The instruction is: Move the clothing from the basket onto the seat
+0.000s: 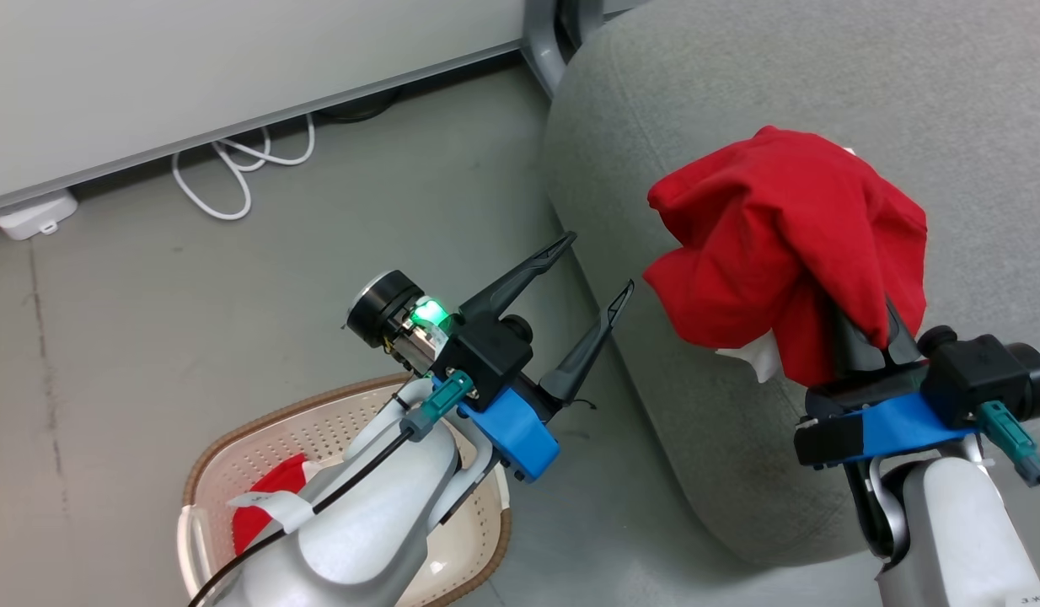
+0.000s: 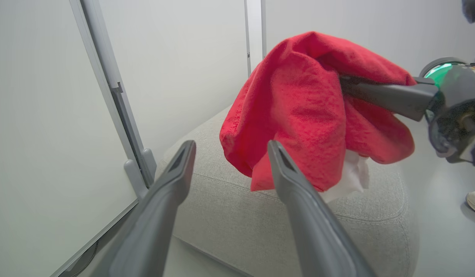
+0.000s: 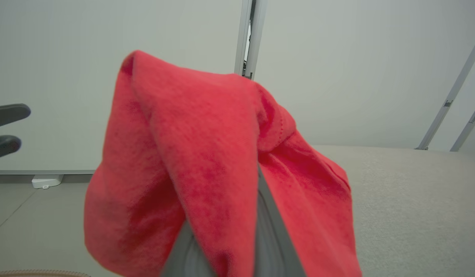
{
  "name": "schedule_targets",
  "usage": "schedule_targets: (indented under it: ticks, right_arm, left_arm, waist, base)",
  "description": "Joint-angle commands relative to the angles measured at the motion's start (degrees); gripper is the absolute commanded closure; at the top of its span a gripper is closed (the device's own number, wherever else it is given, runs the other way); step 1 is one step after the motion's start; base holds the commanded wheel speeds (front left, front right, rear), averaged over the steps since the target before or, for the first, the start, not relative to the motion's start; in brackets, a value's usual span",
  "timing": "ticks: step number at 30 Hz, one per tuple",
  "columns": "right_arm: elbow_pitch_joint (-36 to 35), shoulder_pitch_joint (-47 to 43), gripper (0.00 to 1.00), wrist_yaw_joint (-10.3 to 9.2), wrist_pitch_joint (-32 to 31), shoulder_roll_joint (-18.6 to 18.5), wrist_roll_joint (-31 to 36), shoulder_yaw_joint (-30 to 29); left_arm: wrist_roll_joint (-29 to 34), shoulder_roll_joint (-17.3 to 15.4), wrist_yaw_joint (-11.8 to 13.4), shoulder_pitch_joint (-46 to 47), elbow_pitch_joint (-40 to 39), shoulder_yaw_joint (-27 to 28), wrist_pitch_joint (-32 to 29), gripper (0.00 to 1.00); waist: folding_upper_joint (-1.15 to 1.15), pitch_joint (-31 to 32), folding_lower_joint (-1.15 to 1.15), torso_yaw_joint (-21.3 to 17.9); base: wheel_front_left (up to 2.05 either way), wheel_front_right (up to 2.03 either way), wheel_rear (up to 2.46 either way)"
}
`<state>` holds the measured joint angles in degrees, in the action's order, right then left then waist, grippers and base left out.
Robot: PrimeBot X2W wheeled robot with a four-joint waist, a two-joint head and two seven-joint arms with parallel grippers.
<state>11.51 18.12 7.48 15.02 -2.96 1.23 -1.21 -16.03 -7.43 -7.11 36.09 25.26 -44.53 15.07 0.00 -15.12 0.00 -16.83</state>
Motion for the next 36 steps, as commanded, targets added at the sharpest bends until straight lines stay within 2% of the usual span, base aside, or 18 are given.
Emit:
schedule_targets:
  ticks: [1, 10, 20, 26, 36]
  right_arm:
    - [-0.77, -0.83, 1.0, 0.03, 0.24, 0.1, -0.53, -0.19]
    - [-2.22, -1.19, 1.0, 0.03, 0.24, 0.12, -1.64, -0.74]
    - [-5.95, 9.7, 1.0, 0.03, 0.24, 0.03, 1.15, -4.6]
    - [-6.86, 18.35, 1.0, 0.03, 0.24, -2.9, 1.45, -8.01]
    - [-5.67, 33.07, 1.0, 0.03, 0.23, -10.66, 1.94, -17.86]
  left_arm:
    - [0.19, -0.2, -0.41, 1.0, 0.24, -0.11, 0.16, 0.0]
    - [-0.48, -0.34, -0.44, 1.34, 0.45, -0.98, 0.16, 0.0]
    - [0.11, -1.11, -0.31, 4.18, -0.49, -0.87, 0.16, 0.0]
    - [0.94, -1.05, -0.32, 7.5, -1.05, -1.25, 0.13, 0.0]
    - [2.04, -2.18, -0.34, 14.39, -2.95, -2.24, -0.27, 0.0]
  waist:
    - [0.0, -0.25, 0.0, -0.97]
    - [0.0, -0.33, 0.0, -2.36]
    - [0.0, -5.52, 0.0, -1.15]
    - [0.0, -11.33, 0.0, 0.73]
    - [0.0, -22.84, 0.0, 3.89]
  base:
    - [0.0, 0.0, 0.0]
    - [0.0, 0.0, 0.0]
    - [0.0, 0.0, 0.0]
    - [0.0, 0.0, 0.0]
    - [0.0, 0.0, 0.0]
